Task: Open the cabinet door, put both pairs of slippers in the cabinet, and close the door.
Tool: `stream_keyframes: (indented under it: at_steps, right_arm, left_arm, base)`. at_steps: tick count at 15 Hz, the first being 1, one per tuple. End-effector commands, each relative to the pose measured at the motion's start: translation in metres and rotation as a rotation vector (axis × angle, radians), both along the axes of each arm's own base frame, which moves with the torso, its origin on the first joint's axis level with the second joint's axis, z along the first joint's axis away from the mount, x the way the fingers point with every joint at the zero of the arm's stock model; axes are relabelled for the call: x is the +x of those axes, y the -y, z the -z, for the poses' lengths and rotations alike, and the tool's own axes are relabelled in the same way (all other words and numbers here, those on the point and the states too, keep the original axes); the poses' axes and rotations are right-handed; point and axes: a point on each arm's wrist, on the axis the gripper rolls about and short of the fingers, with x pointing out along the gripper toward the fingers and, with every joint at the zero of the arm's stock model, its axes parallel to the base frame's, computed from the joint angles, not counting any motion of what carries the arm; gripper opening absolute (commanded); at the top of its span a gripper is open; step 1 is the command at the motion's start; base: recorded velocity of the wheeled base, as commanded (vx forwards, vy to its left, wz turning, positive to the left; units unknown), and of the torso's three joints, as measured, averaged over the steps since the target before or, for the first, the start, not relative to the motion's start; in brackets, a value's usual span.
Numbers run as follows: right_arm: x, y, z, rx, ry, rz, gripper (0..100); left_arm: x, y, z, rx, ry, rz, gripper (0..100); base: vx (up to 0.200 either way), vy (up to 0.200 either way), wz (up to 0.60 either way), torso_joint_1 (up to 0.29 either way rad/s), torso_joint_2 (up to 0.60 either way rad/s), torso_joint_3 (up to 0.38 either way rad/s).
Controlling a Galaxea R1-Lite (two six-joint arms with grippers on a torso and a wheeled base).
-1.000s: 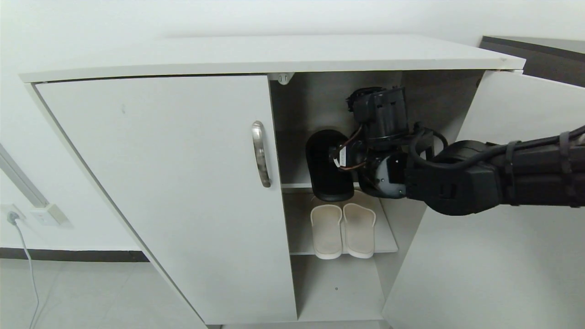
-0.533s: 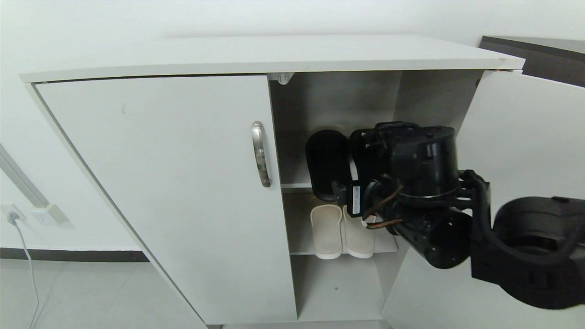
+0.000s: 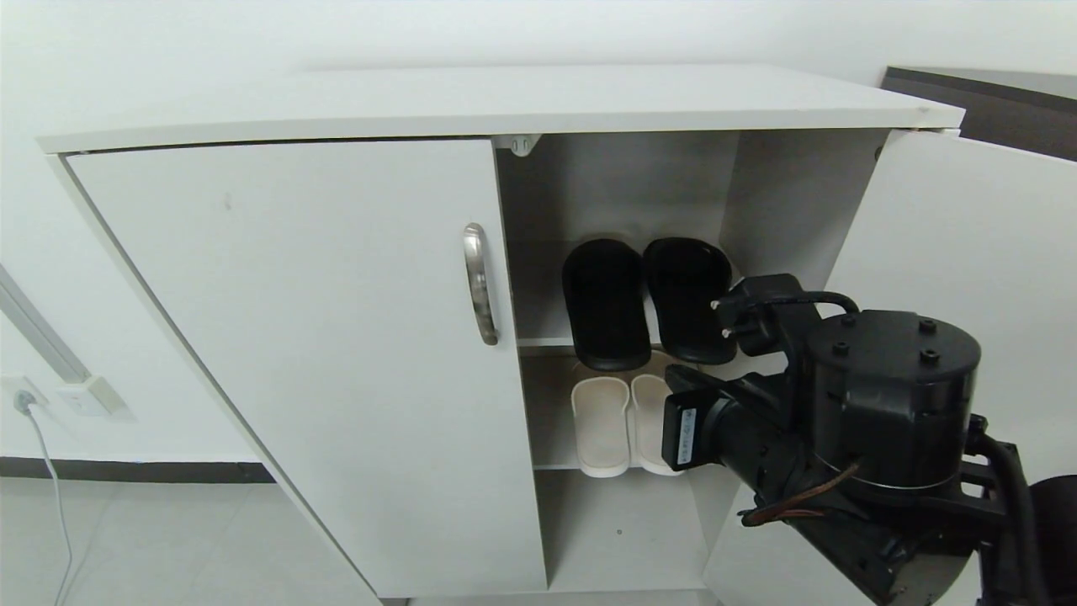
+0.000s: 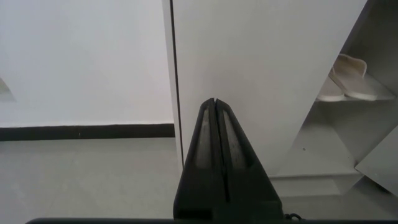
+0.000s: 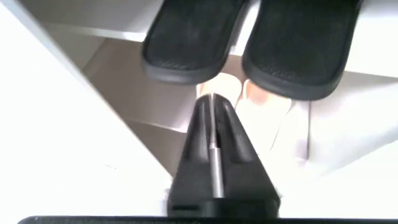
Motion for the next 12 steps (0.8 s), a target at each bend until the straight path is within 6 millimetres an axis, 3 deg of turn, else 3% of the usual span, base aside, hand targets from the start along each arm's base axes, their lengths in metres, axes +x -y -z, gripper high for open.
stream_keyframes:
  at_steps: [1,9,12]
  right_arm:
    - [-0.004,0.000,0.002,-0.007,-0.004,-0.011,0]
    - [-0.007,0.000,0.017,-0.052,-0.035,-0.018,0]
    - [-0.006,-0.002,0.026,-0.079,-0.053,-0.017,0]
  left_arm:
    - [0.000,0.000,0.000,-0.001,-0.001,0.000,0]
    - [0.000,0.000,0.000,-0.001,-0.001,0.000,0]
    - [0.000,0.000,0.000,-0.001,-0.001,0.000,0]
  base:
    - [0.000,0.000,0.00,0.000,0.00,0.000]
    - [0.000,0.000,0.00,0.000,0.00,0.000]
    - [-0.200,0.000,0.00,0.007,0.00,0.002]
